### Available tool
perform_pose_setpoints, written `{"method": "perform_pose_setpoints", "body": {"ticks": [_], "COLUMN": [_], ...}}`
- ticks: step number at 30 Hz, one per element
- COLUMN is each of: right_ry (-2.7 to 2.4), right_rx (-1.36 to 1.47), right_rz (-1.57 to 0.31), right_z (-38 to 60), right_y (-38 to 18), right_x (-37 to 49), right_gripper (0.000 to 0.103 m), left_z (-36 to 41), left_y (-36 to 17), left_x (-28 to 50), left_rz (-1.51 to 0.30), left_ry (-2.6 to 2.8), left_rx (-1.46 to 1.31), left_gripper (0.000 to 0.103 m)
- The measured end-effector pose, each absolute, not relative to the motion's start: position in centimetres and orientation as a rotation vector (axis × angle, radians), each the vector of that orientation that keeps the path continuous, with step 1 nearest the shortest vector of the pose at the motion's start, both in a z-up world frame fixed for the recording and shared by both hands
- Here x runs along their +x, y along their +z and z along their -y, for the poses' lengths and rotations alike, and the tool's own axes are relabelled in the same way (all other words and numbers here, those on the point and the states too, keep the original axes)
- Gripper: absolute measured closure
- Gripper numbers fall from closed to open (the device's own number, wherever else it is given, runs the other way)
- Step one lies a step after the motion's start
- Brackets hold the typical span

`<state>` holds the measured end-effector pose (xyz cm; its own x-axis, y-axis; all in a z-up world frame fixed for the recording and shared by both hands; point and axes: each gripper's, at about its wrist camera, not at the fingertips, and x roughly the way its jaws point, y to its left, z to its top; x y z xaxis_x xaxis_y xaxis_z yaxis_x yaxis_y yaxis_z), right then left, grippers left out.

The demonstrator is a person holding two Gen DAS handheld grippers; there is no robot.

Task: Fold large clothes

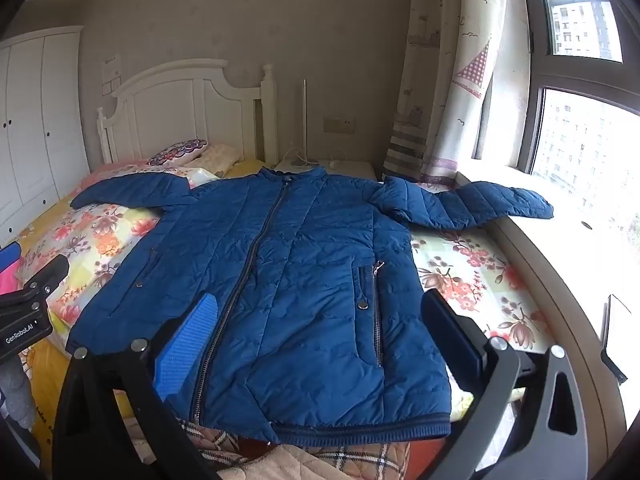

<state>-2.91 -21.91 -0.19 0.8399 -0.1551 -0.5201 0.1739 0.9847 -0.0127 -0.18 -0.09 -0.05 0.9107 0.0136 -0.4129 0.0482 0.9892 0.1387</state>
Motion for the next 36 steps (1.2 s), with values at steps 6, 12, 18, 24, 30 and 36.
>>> {"method": "perform_pose_setpoints", "body": {"ticks": [6, 12, 18, 24, 30, 36], "right_ry": [-0.178, -0.173, -0.171, -0.172, -0.167, -0.166], "right_rx": [0.018, 0.021, 0.021, 0.022, 0.02, 0.02], "right_rz": [-0.558, -0.557, -0.557, -0.561, -0.562, -0.563], "right_z": [21.8, 21.9, 21.6, 21.6, 21.6, 21.4], "right_y": [-0.1, 0.0, -0.2, -0.2, -0.2, -0.3], "right_x": [-2.9, -2.8, -2.8, -2.8, -2.7, -2.8], "right_gripper": [0.002, 0.002, 0.002, 0.002, 0.002, 0.002], "left_z": [-0.1, -1.1, -0.4, -0.3, -0.4, -0.5], "left_y": [-0.1, -0.8, -0.8, -1.5, -2.0, -1.7], "left_x": [-0.3, 0.6, 0.3, 0.4, 0.3, 0.3], "left_rz": [-0.454, -0.475, -0.48, -0.487, -0.493, -0.497], "left_ry": [-0.028, -0.033, -0.035, -0.035, -0.035, -0.036], "left_rx": [0.136, 0.129, 0.135, 0.133, 0.13, 0.13], "left_gripper": [0.004, 0.004, 0.004, 0.004, 0.004, 0.004]}}
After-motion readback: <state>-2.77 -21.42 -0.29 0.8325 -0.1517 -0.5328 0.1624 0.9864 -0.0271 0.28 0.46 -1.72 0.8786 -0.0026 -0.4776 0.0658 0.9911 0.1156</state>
